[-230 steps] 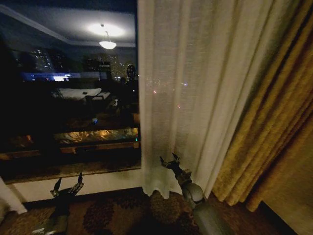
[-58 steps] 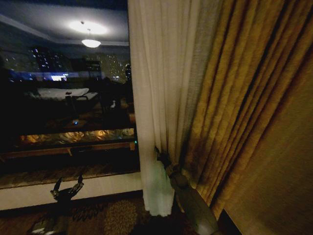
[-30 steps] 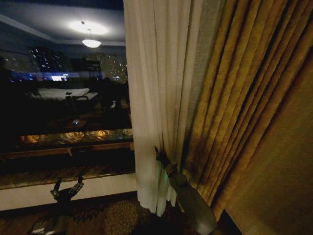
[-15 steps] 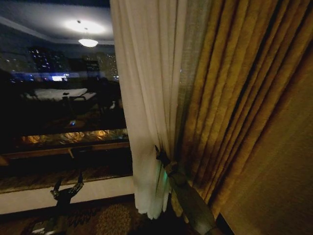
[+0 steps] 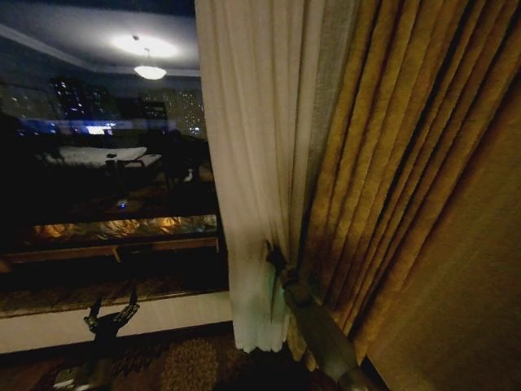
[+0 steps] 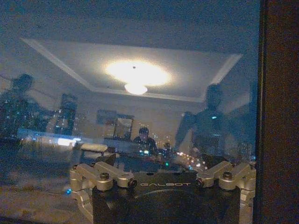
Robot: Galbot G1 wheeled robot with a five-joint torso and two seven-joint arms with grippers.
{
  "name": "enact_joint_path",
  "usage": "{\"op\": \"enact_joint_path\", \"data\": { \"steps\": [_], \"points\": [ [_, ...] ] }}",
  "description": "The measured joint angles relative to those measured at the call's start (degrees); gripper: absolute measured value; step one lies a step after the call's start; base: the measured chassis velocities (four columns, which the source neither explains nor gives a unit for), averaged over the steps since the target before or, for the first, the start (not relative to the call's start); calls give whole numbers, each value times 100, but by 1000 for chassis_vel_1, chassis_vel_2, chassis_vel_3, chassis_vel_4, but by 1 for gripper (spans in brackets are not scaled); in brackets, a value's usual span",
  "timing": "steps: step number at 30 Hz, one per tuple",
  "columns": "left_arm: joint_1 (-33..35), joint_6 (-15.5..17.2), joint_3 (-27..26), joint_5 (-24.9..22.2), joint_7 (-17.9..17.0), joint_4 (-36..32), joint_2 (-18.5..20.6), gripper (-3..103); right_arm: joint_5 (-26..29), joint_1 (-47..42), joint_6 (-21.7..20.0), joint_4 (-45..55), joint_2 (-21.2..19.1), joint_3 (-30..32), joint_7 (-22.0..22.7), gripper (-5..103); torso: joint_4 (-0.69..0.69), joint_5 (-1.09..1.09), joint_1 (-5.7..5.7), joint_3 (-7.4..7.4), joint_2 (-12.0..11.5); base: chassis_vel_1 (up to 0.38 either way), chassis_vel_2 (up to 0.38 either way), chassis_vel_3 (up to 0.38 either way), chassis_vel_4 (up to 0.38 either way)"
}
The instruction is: Open the curtains by pulling them apart, changing their state from closed to fully open.
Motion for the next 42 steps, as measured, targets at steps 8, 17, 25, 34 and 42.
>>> {"op": "enact_joint_path", "data": {
  "steps": [8, 17, 25, 34, 42],
  "points": [
    [0, 0, 0, 0, 0, 0, 0, 100, -28, -2, -350, 109, -492, 550, 356, 0, -3, 1, 1, 2, 0, 0, 0, 0, 0],
    [0, 0, 0, 0, 0, 0, 0, 100, 47, -182, -450, 429, -594, 582, 496, 0, -3, -1, 2, 2, -2, 0, 0, 0, 0],
    [0, 0, 0, 0, -1, 0, 0, 100, 871, -741, -778, 1498, -662, -82, -51, 12, -2, -1, 2, 2, -2, 0, 0, 0, 0],
    [0, 0, 0, 0, 0, 0, 0, 100, 1219, -1444, -1272, 2743, -812, -534, -1, 44, -2, -2, 1, 0, -1, 0, 0, 0, 0],
    [0, 0, 0, 0, -1, 0, 0, 100, 1085, -1728, -1225, 3075, -873, -382, 43, 71, -2, -1, 1, 1, -1, 0, 0, 0, 0]
  ]
}}
